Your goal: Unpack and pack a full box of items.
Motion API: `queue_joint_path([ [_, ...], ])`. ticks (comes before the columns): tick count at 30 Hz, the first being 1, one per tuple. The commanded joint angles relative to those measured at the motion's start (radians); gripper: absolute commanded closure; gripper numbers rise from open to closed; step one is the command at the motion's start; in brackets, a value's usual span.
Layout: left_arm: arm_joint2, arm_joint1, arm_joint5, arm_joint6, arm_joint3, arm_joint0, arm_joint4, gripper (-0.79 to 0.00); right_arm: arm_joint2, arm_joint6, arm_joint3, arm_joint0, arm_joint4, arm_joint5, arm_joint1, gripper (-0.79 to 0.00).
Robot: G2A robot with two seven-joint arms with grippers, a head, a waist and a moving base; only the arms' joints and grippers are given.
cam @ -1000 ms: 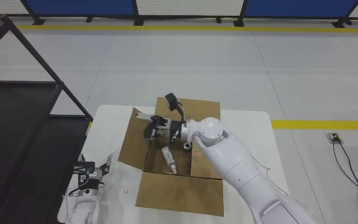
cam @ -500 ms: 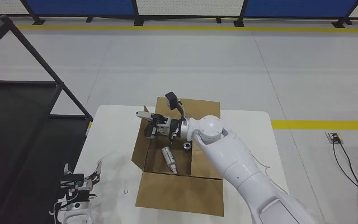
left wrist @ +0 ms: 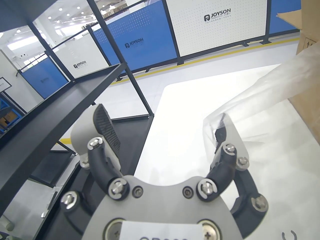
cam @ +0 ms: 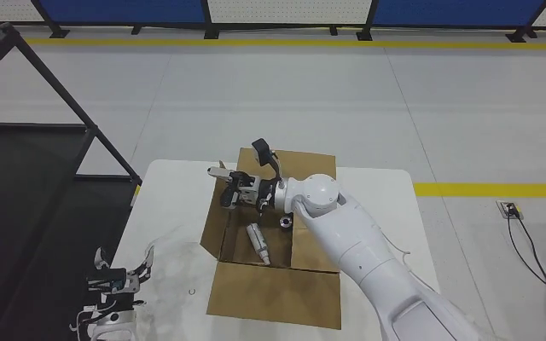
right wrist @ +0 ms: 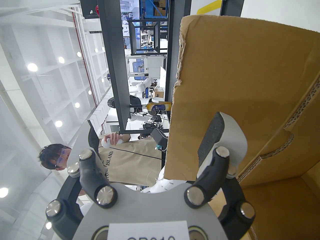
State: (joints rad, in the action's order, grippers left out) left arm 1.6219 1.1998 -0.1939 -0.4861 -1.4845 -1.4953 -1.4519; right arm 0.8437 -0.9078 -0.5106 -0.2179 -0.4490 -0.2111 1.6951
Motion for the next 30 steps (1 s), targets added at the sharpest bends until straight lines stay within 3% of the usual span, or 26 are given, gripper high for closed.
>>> queue_joint_path([
  [1,0.004,0.002,-0.007,-0.013,-0.01,-0.002,0.015,-0.785,0.005,-0.006,0.006,0.001,-0.002,-0.002,0.001,-0.785],
  [16,0.076,0.026,-0.097,-0.181,-0.119,-0.071,0.176,-0.785,0.039,-0.049,0.037,0.003,0.011,-0.022,-0.003,-0.785],
  [22,0.137,0.03,-0.088,-0.234,-0.166,-0.118,0.219,-0.785,0.086,-0.129,0.03,-0.02,0.05,-0.088,-0.046,-0.785],
  [30,0.214,0.035,-0.063,-0.266,-0.232,-0.172,0.255,-0.785,0.104,-0.098,-0.122,-0.105,0.129,-0.036,-0.08,-0.785],
])
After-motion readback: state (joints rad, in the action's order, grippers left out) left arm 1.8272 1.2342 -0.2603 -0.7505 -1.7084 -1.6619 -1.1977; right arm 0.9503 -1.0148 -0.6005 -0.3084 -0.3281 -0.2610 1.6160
